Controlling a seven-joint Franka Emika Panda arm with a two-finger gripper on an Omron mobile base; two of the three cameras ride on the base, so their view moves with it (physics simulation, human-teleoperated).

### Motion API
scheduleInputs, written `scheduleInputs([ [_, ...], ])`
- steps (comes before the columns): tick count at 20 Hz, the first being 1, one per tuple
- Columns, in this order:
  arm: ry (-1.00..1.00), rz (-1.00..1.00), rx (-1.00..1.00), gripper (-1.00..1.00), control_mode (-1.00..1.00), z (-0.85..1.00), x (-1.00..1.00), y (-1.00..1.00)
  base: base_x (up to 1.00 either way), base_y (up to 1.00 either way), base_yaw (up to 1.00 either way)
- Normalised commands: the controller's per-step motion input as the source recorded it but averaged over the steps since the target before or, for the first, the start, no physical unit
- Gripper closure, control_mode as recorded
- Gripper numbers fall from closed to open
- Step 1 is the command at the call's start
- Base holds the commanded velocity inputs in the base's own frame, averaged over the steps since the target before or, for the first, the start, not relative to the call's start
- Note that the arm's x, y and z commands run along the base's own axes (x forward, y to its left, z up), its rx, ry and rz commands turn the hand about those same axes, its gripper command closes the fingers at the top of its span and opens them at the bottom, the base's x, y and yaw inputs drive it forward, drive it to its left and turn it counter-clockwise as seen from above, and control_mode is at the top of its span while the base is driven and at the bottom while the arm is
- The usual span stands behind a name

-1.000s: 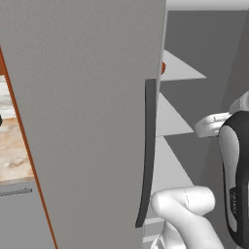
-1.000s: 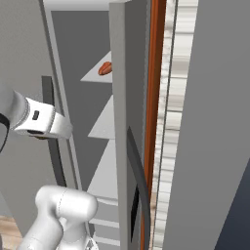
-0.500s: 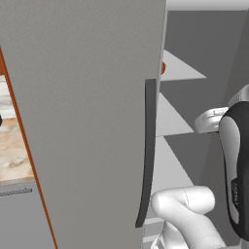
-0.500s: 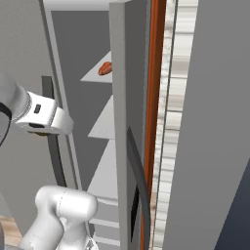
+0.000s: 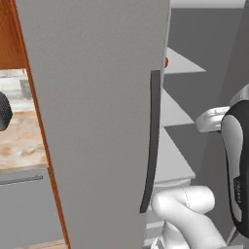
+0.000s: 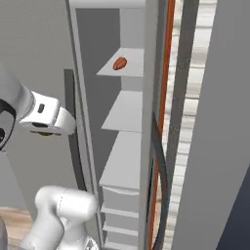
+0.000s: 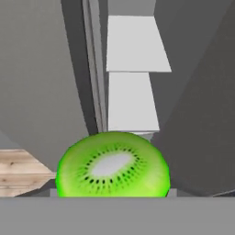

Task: Take the kiwi, sweet potato, and chicken drumstick from the freezer and place them in the bowl on the counter.

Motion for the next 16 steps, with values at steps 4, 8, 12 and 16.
scheduleInputs([
  [4, 0.0, 0.0, 0.0, 1.0, 1.0, 0.0, 0.0, 0.0, -0.61, 1.0, 0.0],
  [8, 0.0, 0.0, 0.0, 1.0, 1.0, 0.0, 0.0, 0.0, -0.16, 1.0, 0.0],
  [12, 0.0, 0.0, 0.0, 1.0, 1.0, 0.0, 0.0, 0.0, 0.0, 1.0, 0.0],
  [16, 0.0, 0.0, 0.0, 1.0, 1.0, 0.0, 0.0, 0.0, 0.04, 1.0, 0.0],
])
